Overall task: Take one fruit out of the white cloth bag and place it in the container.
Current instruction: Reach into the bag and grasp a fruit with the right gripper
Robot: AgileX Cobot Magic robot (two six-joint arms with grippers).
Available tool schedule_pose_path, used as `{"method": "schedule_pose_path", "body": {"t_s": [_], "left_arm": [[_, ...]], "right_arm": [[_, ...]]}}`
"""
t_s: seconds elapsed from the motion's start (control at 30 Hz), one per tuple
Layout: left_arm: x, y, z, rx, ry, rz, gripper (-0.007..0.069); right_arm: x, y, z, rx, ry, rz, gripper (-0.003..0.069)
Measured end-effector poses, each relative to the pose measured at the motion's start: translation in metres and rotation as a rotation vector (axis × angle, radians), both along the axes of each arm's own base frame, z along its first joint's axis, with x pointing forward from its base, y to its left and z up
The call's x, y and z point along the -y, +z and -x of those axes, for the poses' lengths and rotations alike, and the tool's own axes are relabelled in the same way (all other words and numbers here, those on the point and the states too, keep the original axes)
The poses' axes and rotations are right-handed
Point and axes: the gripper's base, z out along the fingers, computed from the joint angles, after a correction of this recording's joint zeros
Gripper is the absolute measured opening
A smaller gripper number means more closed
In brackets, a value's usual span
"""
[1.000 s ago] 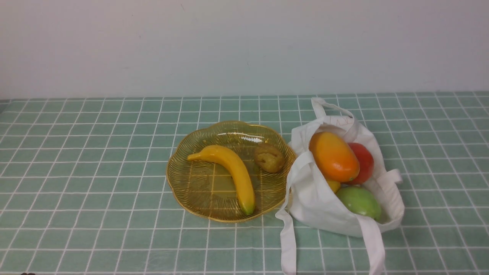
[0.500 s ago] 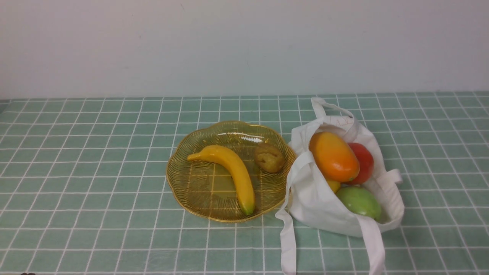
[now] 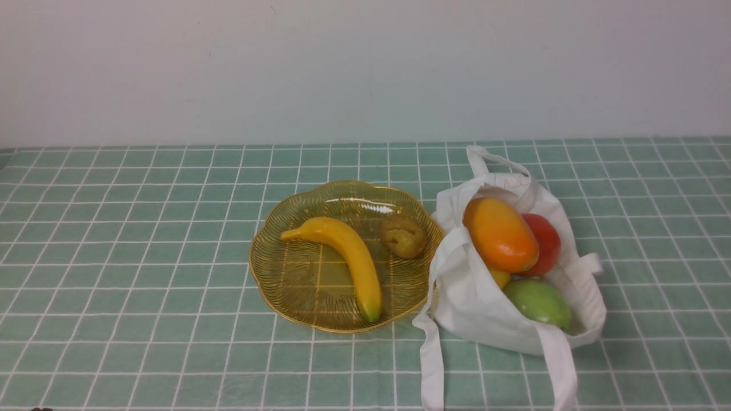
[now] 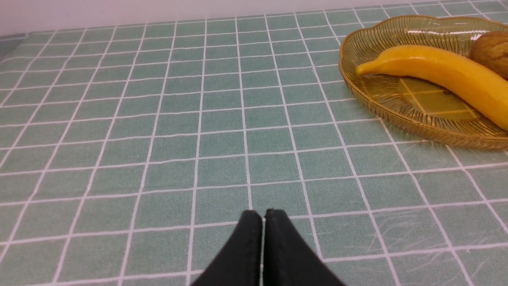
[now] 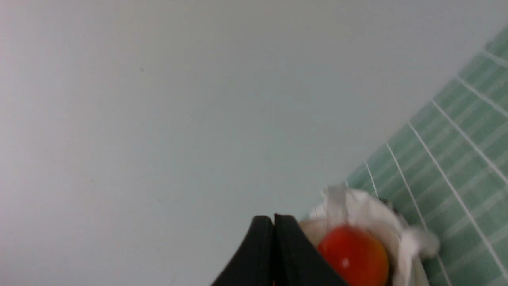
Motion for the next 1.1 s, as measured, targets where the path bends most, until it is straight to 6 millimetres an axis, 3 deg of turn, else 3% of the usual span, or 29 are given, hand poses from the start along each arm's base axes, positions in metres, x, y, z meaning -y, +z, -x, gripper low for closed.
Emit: {"method": "schedule_pose_path", "body": {"t_s": [0.13, 0.23, 0.27, 0.37, 0.53, 0.63, 0.7, 0.73, 0.9, 1.1], "left_arm": [[0.000, 0.000, 0.000, 0.000, 0.000, 0.000, -0.0008], [0.000, 0.000, 0.000, 0.000, 0.000, 0.000, -0.0008], [0.000, 0.000, 0.000, 0.000, 0.000, 0.000, -0.0008], [0.000, 0.000, 0.000, 0.000, 0.000, 0.000, -0.0008], [0.000, 0.000, 0.000, 0.000, 0.000, 0.000, -0.0008], [0.000, 0.000, 0.000, 0.000, 0.000, 0.000, -0.0008], [0.000, 0.000, 0.000, 0.000, 0.000, 0.000, -0.0008], [0.000, 0.000, 0.000, 0.000, 0.000, 0.000, -0.0008], [0.000, 0.000, 0.000, 0.000, 0.000, 0.000, -0.0008], [0.000, 0.000, 0.000, 0.000, 0.000, 0.000, -0.0008]], "right_arm": [[0.002, 0.050, 0.000, 0.107, -0.066, 0.218, -0.0015], [-0.001, 0.065, -0.013, 0.043, -0.055, 0.336, -0.0015], [-0.004, 0.068, -0.027, -0.046, -0.017, 0.386, -0.0015], [-0.013, 0.058, -0.062, -0.300, 0.098, 0.436, -0.0015], [-0.023, 0.016, -0.120, -0.716, 0.256, 0.455, -0.0015], [-0.025, 0.012, -0.136, -0.779, 0.285, 0.465, -0.0015], [-0.029, 0.010, -0.161, -0.850, 0.342, 0.491, -0.0010], [-0.030, 0.011, -0.164, -0.849, 0.342, 0.491, -0.0010], [-0.038, 0.031, -0.209, -0.866, 0.429, 0.526, 0.0015], [-0.062, 0.043, -0.249, -0.819, 0.550, 0.576, 0.0162]]}}
